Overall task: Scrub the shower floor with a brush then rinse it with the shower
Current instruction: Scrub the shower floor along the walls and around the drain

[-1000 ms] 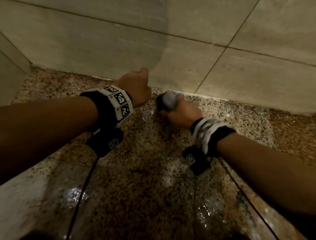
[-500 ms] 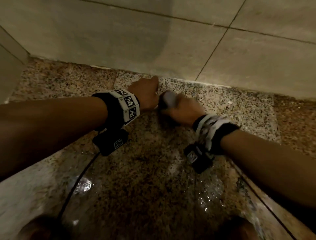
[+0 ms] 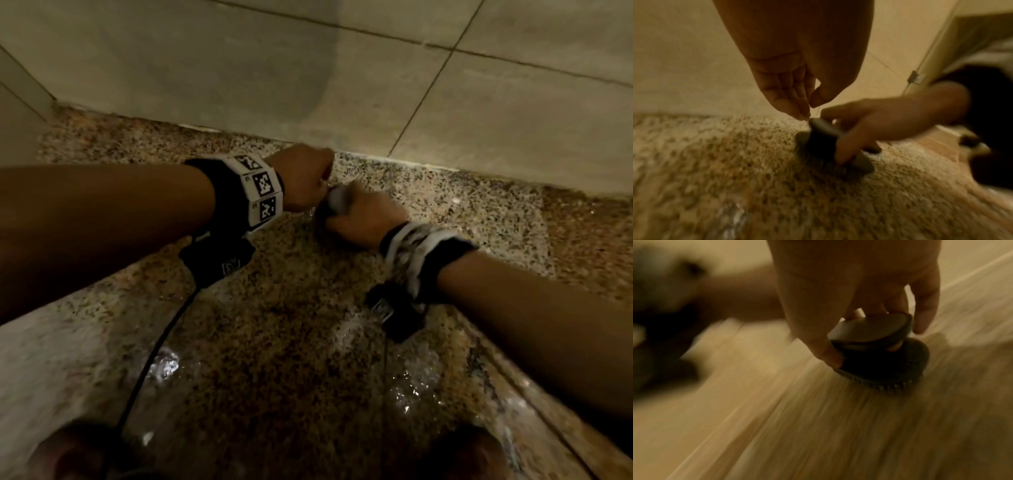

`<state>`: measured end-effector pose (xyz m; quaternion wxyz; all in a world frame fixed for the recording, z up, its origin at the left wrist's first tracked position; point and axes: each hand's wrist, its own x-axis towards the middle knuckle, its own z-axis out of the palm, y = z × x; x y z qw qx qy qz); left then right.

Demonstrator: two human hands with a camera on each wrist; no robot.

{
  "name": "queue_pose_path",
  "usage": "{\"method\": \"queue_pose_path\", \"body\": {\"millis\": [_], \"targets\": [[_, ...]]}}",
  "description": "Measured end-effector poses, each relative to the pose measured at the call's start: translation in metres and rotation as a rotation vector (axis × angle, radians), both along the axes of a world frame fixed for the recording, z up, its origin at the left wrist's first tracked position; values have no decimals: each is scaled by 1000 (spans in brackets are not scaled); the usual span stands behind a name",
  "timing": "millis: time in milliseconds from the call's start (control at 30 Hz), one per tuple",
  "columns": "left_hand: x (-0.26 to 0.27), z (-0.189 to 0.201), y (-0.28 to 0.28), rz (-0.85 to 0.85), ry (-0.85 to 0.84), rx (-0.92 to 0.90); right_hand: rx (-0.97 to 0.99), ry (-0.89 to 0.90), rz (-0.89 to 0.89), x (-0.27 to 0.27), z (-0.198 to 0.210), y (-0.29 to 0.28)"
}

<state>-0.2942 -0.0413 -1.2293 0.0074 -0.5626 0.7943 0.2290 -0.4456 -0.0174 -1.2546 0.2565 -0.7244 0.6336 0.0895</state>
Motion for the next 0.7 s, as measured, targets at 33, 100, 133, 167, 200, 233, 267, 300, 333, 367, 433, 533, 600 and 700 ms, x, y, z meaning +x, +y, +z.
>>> {"method": "queue_pose_path", "body": {"millis": [33,100,133,167,200,233,267,300,333,367,433,533,600,700], "targets": [[1,3,-2,-1,7,-26,-39,41,-45,-16,12,-10],[5,4,-3,27,10,-49,-34,218,20,-44,28,-17],[7,4,-3,42,7,-41,30,308,66,-51,28,-13],[8,4,-2,53,3,-31,95,355,69,-53,21,-7],[9,4,0,56,-3,-23,150,335,27,-49,12,0],[8,4,2,52,-9,-20,169,290,-24,-41,0,7],[6,3,4,41,-13,-17,178,251,-31,-29,-8,14],[3,2,6,30,-18,-12,185,215,1,-14,-14,21],[-1,2,8,22,-23,1,200,170,28,0,-21,27],[-6,2,12,14,-25,19,226,106,38,12,-23,34],[-13,3,18,-26,-21,25,272,-17,1,25,-16,31],[-15,4,18,-87,-38,-26,196,35,-71,3,11,3],[-8,3,18,-74,-45,-40,236,147,-64,-24,29,-5],[3,-1,21,-62,-71,-2,489,239,70,-47,31,18]]}}
